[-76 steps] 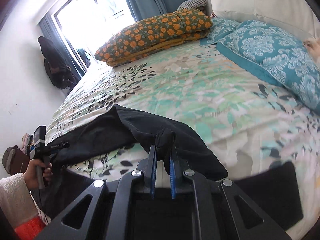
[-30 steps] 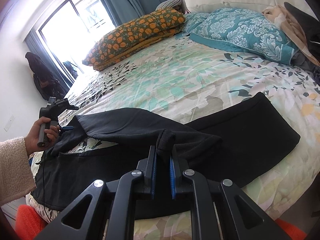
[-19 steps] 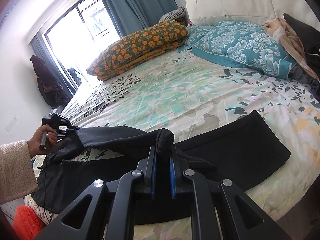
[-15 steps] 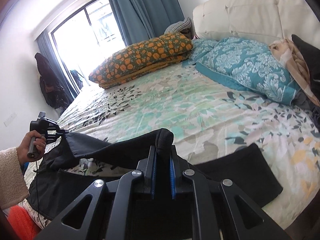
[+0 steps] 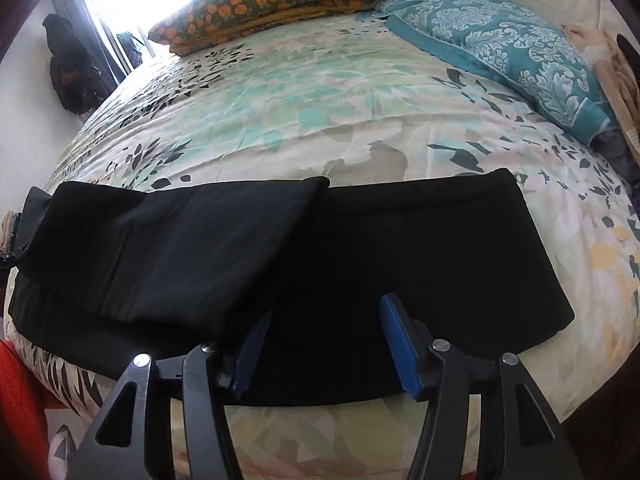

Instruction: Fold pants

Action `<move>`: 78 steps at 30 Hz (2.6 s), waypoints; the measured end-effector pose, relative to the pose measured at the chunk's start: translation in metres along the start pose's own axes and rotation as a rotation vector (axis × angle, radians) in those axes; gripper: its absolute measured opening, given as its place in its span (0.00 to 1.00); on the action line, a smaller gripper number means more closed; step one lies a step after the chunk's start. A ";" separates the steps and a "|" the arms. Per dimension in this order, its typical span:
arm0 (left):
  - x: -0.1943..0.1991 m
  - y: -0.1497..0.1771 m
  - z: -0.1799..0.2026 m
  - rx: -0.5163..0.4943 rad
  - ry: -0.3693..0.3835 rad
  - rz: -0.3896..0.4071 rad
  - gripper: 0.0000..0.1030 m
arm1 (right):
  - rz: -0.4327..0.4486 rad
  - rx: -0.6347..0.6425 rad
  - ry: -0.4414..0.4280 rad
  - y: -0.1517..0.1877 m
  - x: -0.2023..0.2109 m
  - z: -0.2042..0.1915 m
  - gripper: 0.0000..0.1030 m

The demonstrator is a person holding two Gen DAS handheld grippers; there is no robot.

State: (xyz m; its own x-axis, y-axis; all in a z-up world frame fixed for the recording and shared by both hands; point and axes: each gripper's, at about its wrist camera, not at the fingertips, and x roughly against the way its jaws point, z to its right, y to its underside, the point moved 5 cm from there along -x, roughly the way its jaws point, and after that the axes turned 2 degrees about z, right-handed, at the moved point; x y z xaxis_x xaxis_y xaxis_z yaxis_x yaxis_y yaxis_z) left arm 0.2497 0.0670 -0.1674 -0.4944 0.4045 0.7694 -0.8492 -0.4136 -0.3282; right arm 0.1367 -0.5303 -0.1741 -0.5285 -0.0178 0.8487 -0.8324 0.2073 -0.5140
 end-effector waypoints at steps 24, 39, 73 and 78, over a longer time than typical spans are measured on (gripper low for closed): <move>-0.006 0.000 0.007 -0.016 -0.012 0.002 0.03 | 0.074 -0.343 -0.376 -0.006 0.026 0.011 0.67; -0.008 0.001 0.009 -0.013 -0.019 -0.003 0.03 | -0.034 -0.354 -0.293 0.005 -0.016 -0.004 0.67; -0.010 0.003 0.008 0.001 -0.033 -0.011 0.03 | -0.084 -0.343 -0.259 0.012 -0.022 -0.002 0.28; -0.009 0.004 0.008 -0.001 -0.034 -0.011 0.03 | -0.049 -0.342 -0.244 0.009 -0.016 0.002 0.16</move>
State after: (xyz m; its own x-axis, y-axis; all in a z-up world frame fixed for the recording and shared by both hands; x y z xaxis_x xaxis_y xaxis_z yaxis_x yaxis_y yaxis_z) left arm 0.2524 0.0548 -0.1709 -0.4788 0.3807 0.7911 -0.8545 -0.4087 -0.3204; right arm 0.1371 -0.5305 -0.1922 -0.5478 -0.2585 0.7956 -0.7761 0.5120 -0.3681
